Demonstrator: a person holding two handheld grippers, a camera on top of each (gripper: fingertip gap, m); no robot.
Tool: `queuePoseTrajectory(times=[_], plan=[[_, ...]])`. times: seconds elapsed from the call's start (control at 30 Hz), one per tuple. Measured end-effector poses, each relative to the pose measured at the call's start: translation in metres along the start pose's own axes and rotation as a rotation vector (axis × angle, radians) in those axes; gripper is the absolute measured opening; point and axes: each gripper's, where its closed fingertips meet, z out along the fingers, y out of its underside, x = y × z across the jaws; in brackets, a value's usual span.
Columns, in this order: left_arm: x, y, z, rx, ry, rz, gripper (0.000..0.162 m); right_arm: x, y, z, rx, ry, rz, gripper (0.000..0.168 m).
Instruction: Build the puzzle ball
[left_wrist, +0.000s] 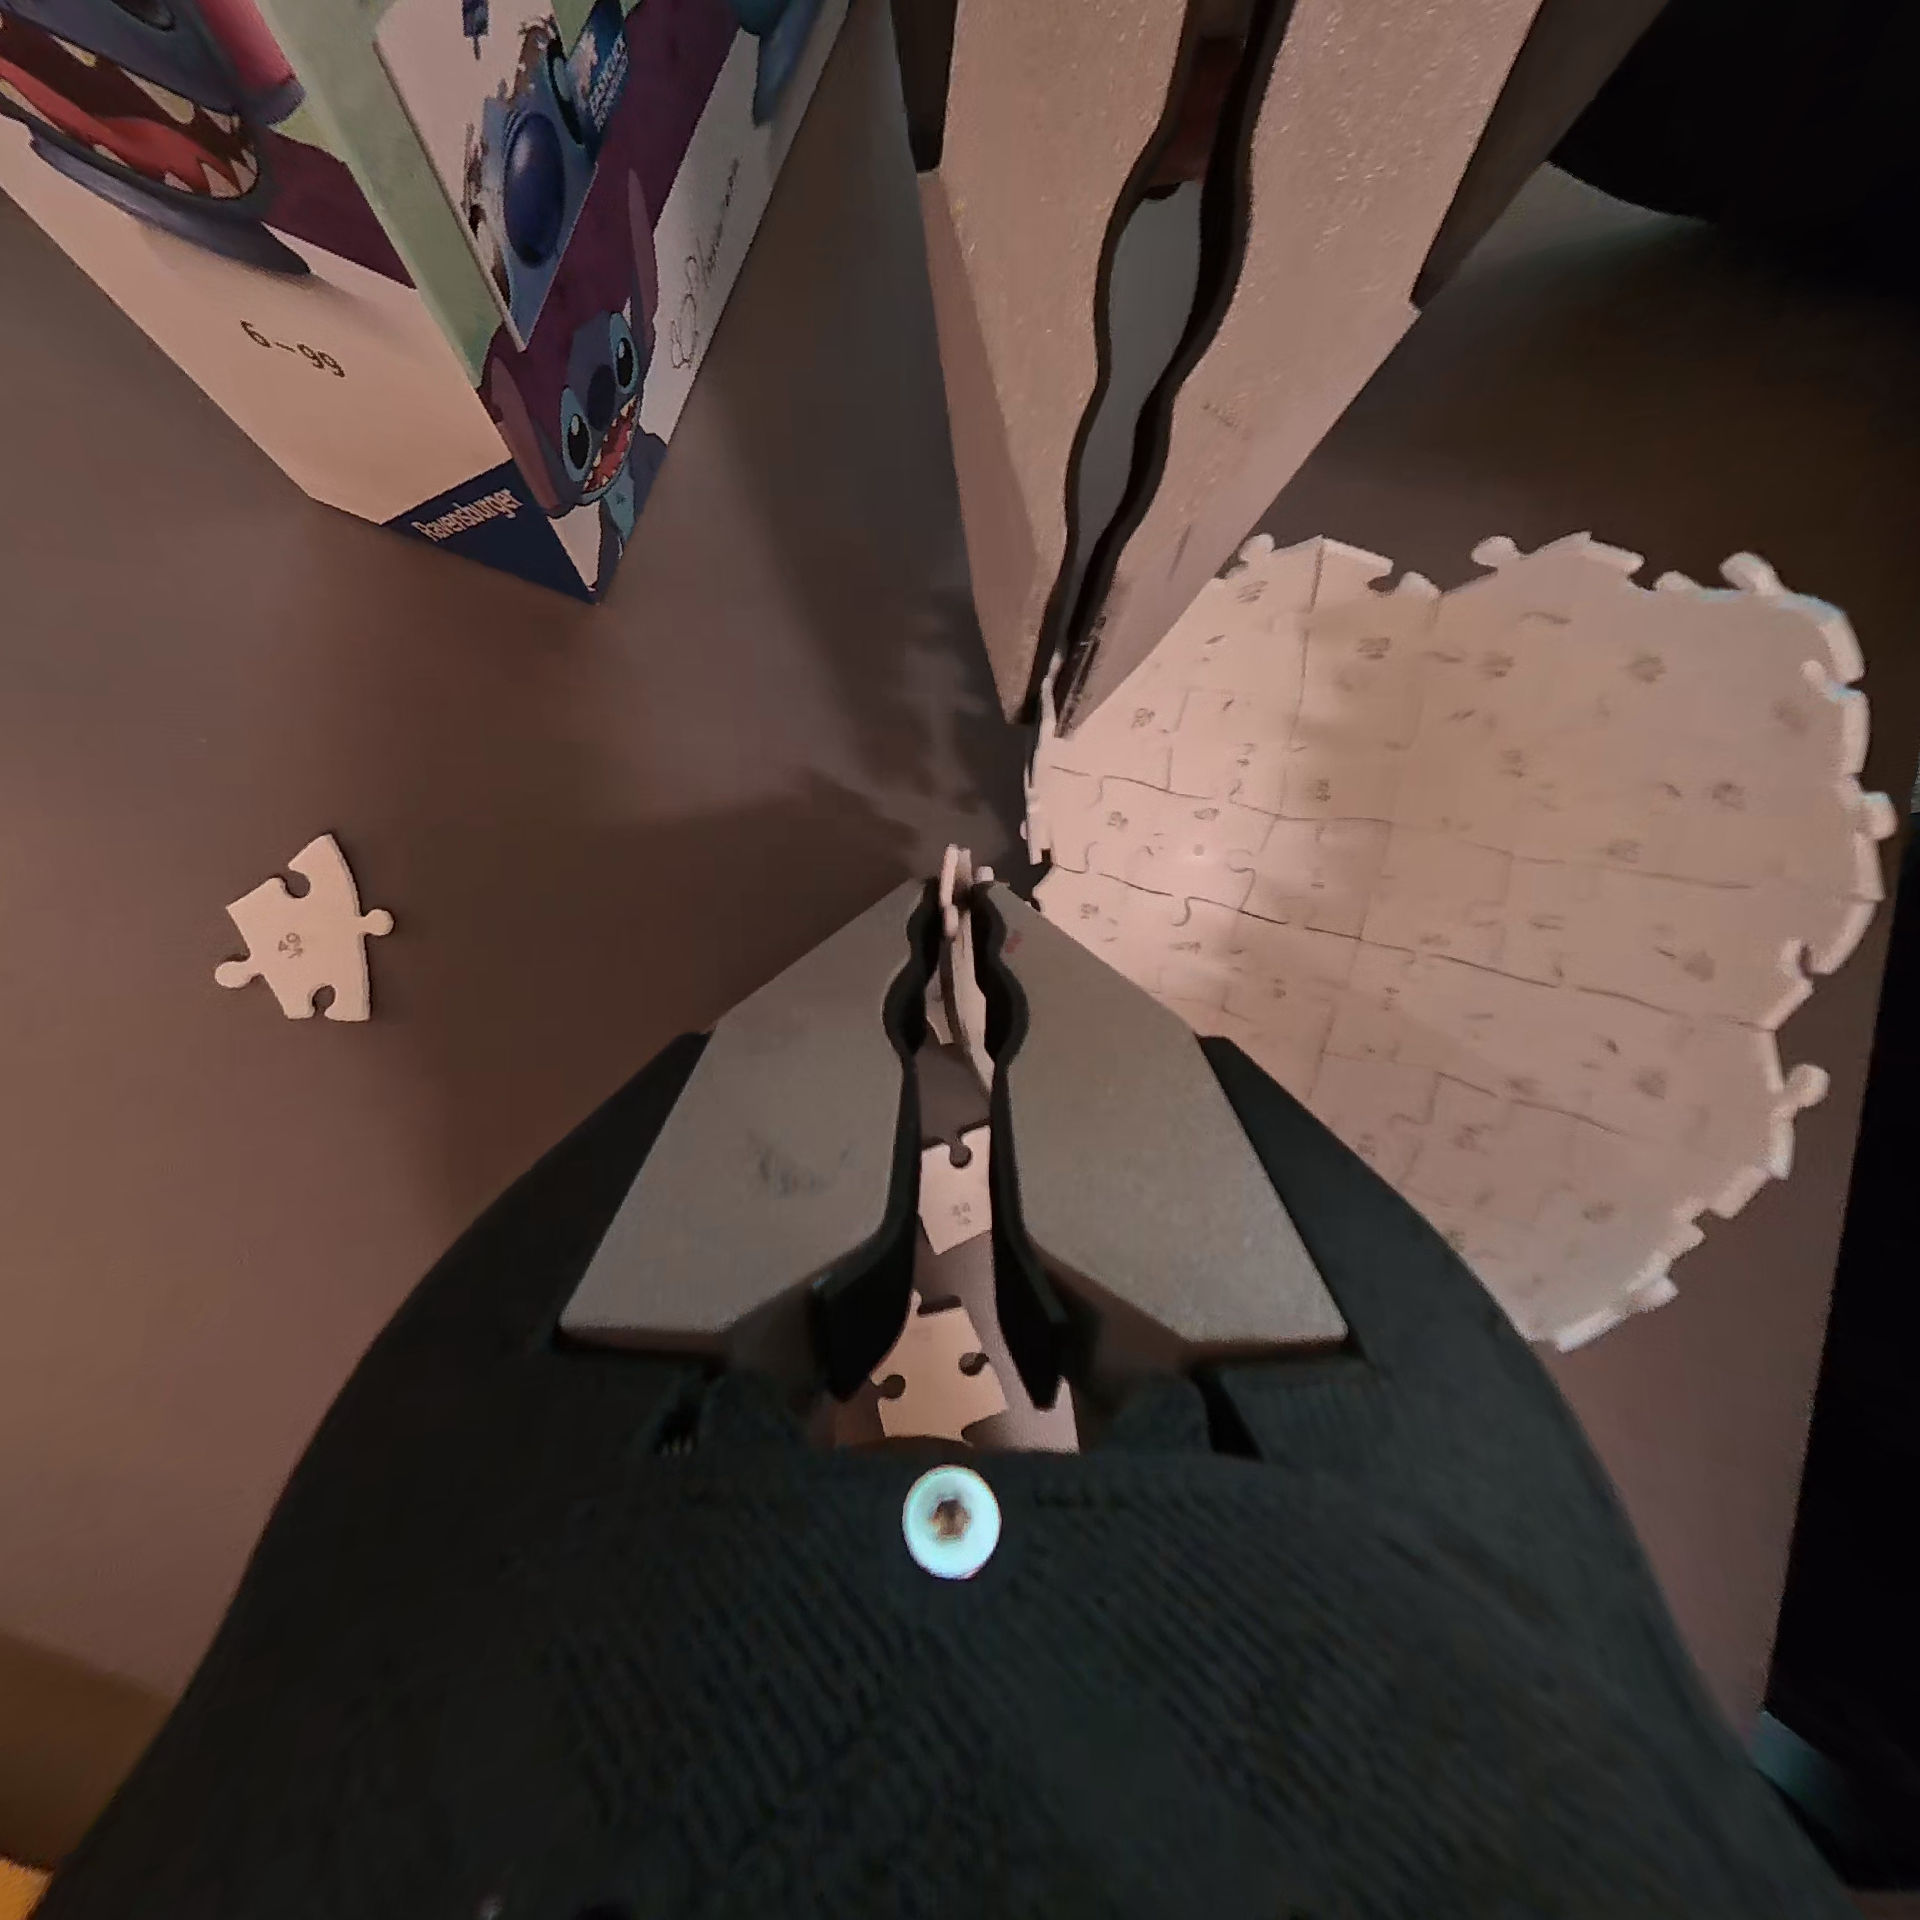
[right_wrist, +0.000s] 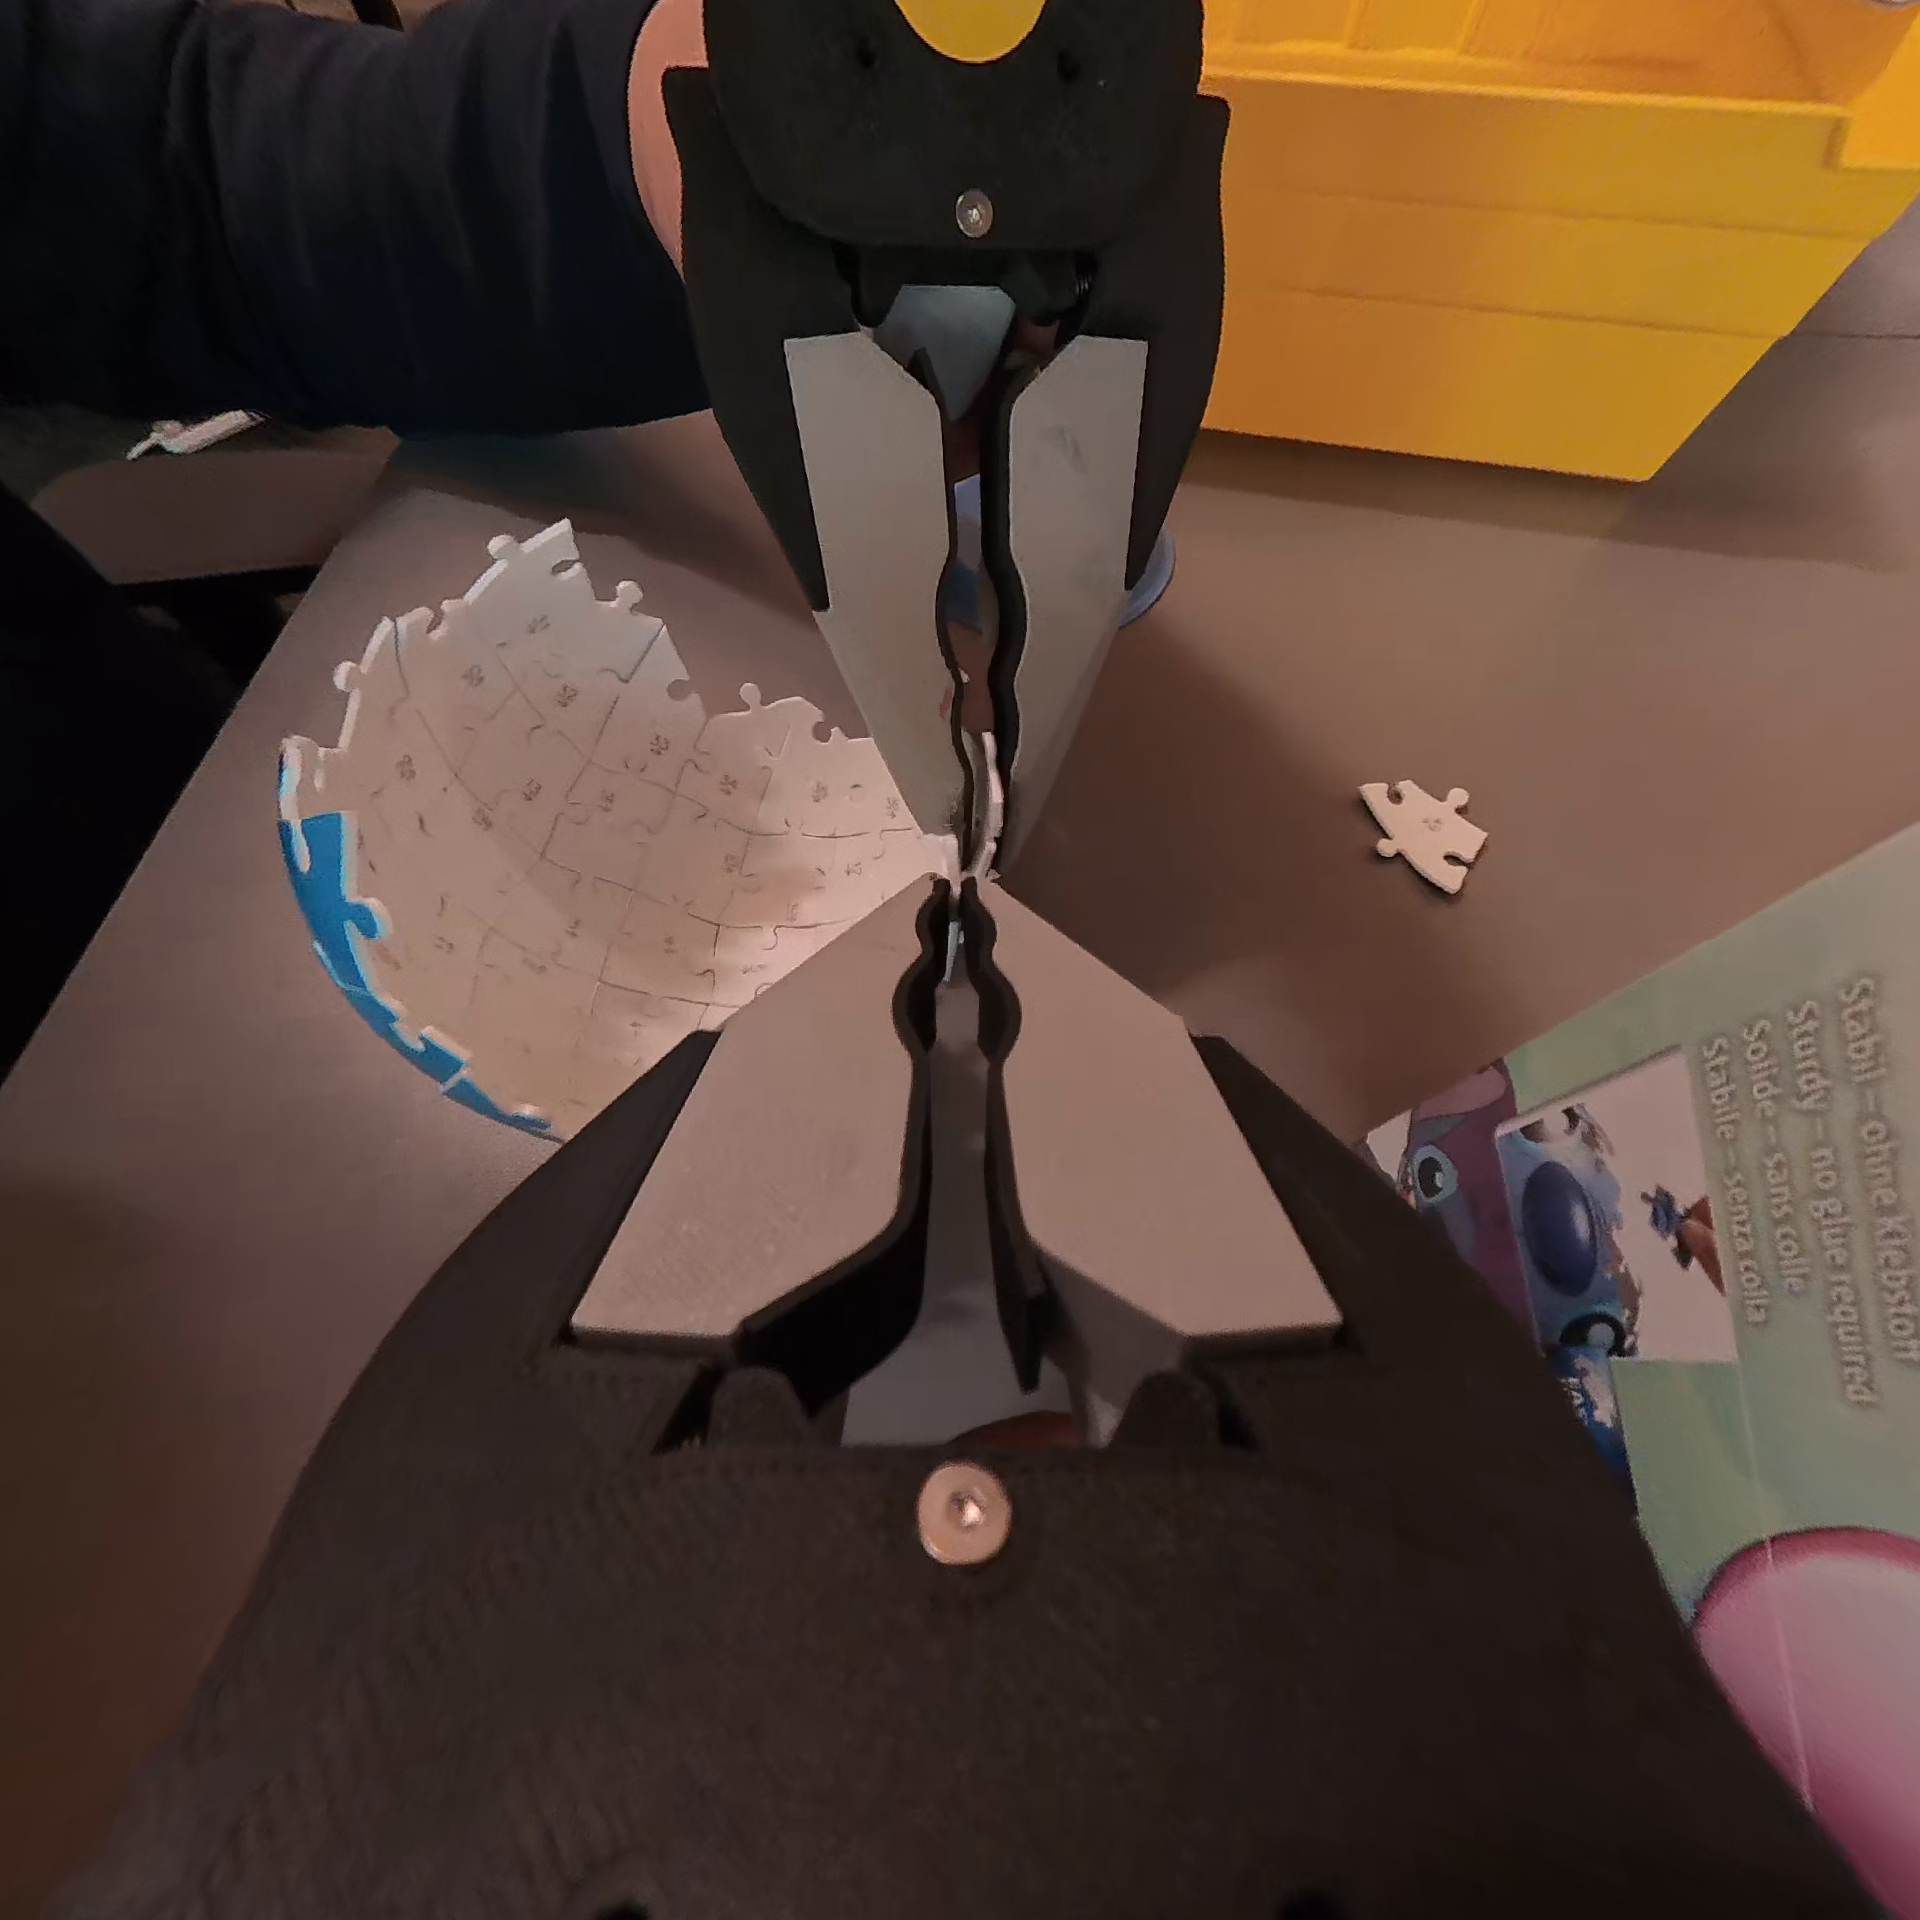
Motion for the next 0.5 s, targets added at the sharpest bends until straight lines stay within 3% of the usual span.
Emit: queuePoseTrajectory(times=[0.5], plan=[[0.001, 0.005, -0.003, 0.013, 0.001, -0.013, 0.003, -0.001, 0.003, 0.013, -0.092, -0.023, 0.033, 0.0]])
